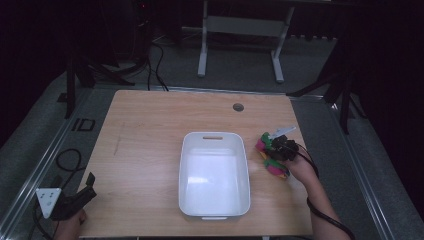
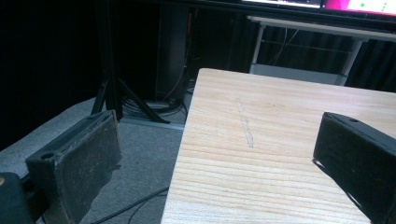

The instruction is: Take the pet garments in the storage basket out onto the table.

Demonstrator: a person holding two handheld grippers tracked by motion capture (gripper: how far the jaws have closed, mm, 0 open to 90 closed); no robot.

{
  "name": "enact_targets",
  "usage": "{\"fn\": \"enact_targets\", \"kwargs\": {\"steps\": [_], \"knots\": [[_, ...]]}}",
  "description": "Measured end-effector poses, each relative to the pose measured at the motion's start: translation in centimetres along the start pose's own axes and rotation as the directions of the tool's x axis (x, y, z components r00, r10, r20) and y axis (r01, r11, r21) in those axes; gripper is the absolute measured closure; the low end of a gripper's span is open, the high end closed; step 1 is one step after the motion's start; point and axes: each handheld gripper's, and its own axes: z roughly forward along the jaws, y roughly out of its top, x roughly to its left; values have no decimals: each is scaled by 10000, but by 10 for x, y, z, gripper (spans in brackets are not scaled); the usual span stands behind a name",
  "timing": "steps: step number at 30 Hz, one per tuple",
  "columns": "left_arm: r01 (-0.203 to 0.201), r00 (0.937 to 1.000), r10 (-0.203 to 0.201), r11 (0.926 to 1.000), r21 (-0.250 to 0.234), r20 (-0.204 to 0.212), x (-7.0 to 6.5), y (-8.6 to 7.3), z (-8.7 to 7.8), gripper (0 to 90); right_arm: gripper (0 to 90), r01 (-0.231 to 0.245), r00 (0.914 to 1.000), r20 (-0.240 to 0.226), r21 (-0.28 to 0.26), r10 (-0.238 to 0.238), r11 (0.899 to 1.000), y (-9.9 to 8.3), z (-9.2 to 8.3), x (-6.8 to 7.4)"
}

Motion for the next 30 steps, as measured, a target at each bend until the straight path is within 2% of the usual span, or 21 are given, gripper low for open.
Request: {"fn": "enact_targets", "kwargs": {"steps": [4, 6, 7, 12, 13, 19, 25, 30], "knots": [[-17, 10000, 17, 10000, -37, 1, 0, 0, 0, 12, 676, 57, 9999, -165, 333, -52, 9994, -3, 14, 7], [-7, 10000, 7, 10000, -48, 2, 0, 0, 0, 12, 676, 57, 9999, -165, 333, -52, 9994, -3, 14, 7], [8, 10000, -8, 10000, -19, 1, 0, 0, 0, 12, 620, -17, 9999, -131, 321, 21, 9995, 0, 11, 8], [25, 10000, -25, 10000, -28, 7, 0, 0, 0, 12, 506, -89, 9991, -413, 193, 97, 9998, 3, 0, 7], [20, 10000, -20, 10000, -25, -2, 0, 0, 0, 12, 443, -153, 9989, -450, -31, 151, 9999, 3, -9, 7], [37, 10000, -37, 10000, -24, -22, 0, 0, 0, 12, 309, -450, 9987, -280, -833, 428, 9955, -2, -38, 4], [43, 10000, -43, 10000, -24, -29, 0, 0, 0, 12, 235, -1186, 9928, -33, -1427, 1193, 9826, -21, -61, -6], [36, 10000, -36, 10000, -4, -32, 0, 0, 0, 12, 181, -1951, 9797, 102, -1772, 2000, 9646, -45, -69, -12]]}}
